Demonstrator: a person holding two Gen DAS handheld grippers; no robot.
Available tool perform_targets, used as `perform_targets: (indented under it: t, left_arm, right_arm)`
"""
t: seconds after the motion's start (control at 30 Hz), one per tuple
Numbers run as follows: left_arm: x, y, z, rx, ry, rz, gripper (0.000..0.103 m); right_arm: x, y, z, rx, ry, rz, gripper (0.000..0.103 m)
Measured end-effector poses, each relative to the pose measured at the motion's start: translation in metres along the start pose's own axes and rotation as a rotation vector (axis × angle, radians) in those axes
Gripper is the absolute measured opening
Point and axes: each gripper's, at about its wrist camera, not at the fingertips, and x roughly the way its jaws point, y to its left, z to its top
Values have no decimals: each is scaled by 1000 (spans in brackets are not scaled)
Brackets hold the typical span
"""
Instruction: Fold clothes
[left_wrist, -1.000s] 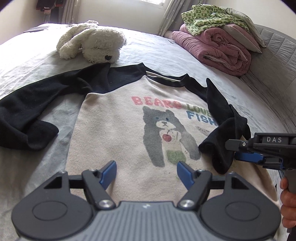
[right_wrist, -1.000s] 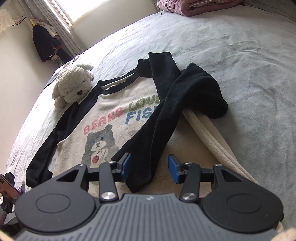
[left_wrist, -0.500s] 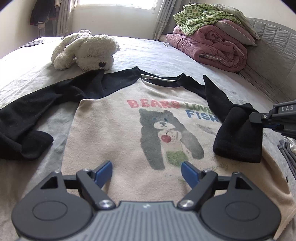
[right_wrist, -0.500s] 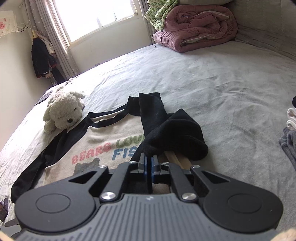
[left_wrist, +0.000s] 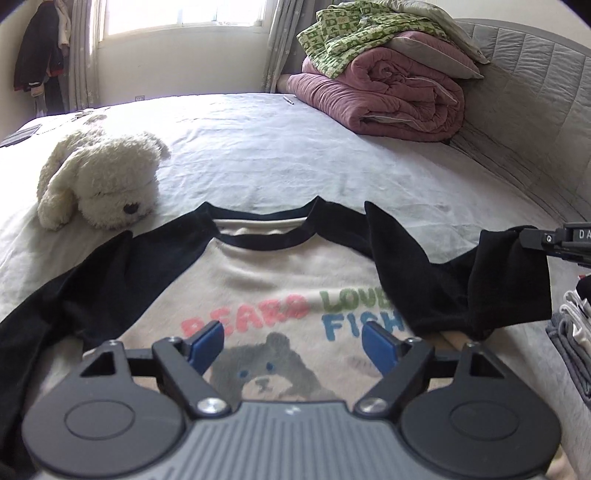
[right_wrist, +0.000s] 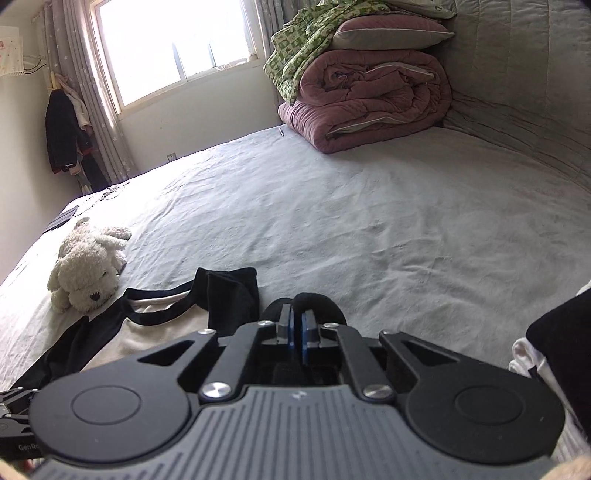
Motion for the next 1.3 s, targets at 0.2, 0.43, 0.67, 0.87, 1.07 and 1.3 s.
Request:
perform_targets:
  t: [0.2, 0.43, 0.67, 0.87, 1.07, 1.3]
  left_arm:
    - [70, -18, 30, -18, -57, -1, 71]
    - [135, -15, 40, -143, -89, 28, 65]
    - [142, -11, 32, -155, -171, 9, 69]
    - [144, -1, 33, -209, -174, -59, 73]
    - [146, 0, 33, -216, -175, -77, 75]
    - [144, -12, 49, -108, -86, 30, 67]
  right_arm:
    - [25, -21, 28, -26, -51, -73, 5]
    - [64, -47, 57, -107, -130, -276, 5]
    - [105, -62, 62, -168, -176, -509, 5]
    - [134, -79, 54, -165, -201, -699, 4]
    - [131, -101, 45, -71, -189, -654, 14]
    - [109, -100, 57, -31, -69, -344, 53]
